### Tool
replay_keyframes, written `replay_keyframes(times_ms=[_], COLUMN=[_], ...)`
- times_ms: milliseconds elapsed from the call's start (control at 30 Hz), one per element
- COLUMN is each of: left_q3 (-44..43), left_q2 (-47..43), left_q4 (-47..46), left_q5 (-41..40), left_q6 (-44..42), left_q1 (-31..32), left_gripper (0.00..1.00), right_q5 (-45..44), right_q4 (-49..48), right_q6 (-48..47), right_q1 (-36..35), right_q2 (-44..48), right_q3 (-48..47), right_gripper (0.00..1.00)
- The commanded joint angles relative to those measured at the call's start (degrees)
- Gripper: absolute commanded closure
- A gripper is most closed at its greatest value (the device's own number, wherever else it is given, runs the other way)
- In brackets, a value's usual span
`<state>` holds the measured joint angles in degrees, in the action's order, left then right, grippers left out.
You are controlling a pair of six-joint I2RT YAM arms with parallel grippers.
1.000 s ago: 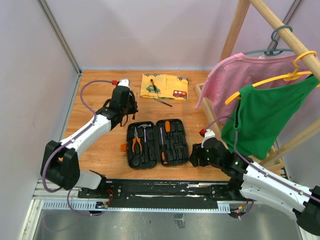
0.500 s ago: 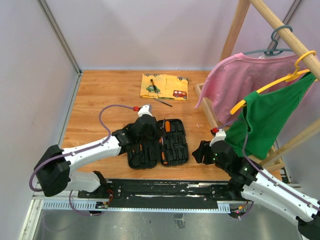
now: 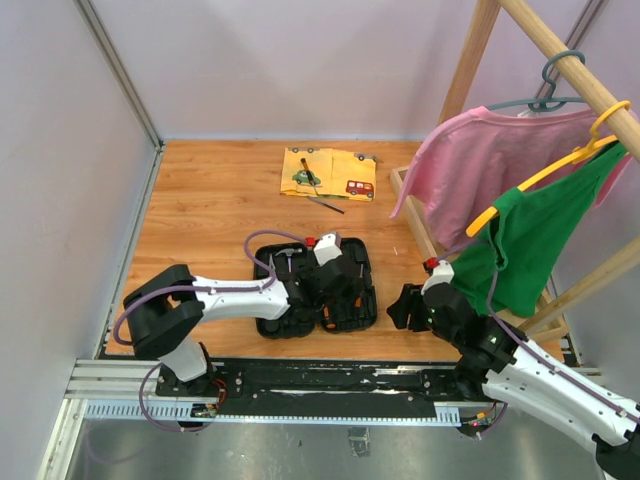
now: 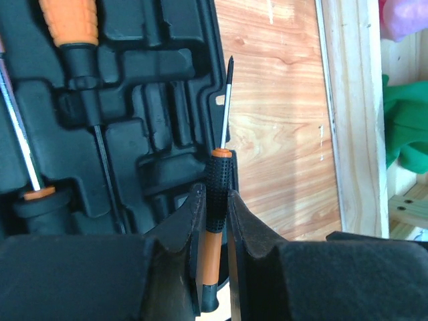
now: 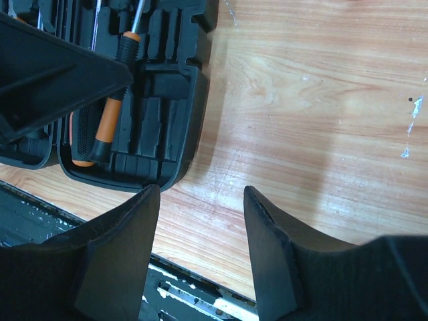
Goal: Sort the tools into containers
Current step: Place the screwdriver in the storage box.
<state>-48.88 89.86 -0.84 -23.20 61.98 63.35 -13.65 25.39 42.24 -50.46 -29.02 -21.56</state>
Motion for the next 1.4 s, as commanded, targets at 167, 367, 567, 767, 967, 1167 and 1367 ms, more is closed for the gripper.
replay_keyframes(times_ms=[167, 367, 567, 767, 967, 1167, 1367], left_q3=[-4.34, -3.05, -2.3, -1.24, 0.73, 2.02, 1.96], left_q2=[5.26, 6.12, 7.18, 7.24, 5.89, 5.32, 5.66], left_q4=[-4.88, -4.65, -5.28, -5.58, -5.84, -7.93, -10.4], left_q5=[-2.85, -2.38, -1.77, -1.18, -1.16, -0.31, 1.64], left_q6=[5.08, 7.27, 8.07, 8.78, 9.68, 9.62, 8.31], left_q1=[0.68, 0.8, 0.81, 1.04, 1.35, 1.39, 1.42], left_gripper=[0.99, 0.97, 0.93, 0.85, 0.78, 0.65, 0.61], right_q5=[-2.08, -2.17, -2.01, -1.95, -2.01, -1.91, -1.82], right_q4=[3.59, 3.78, 3.79, 3.76, 3.42, 2.77, 2.66], right_q6=[1.04, 0.92, 0.92, 1.09, 1.36, 1.45, 1.44], right_q1=[0.9, 0.84, 0.88, 0.89, 0.81, 0.88, 0.89], right_q2=[2.84, 2.77, 2.4, 2.34, 1.59, 0.57, 0.19], right_q3=[0.77, 0.93, 1.2, 1.52, 1.48, 1.35, 1.12], right_gripper=[0.45, 0.45, 0.45, 0.45, 0.45, 0.45, 0.45])
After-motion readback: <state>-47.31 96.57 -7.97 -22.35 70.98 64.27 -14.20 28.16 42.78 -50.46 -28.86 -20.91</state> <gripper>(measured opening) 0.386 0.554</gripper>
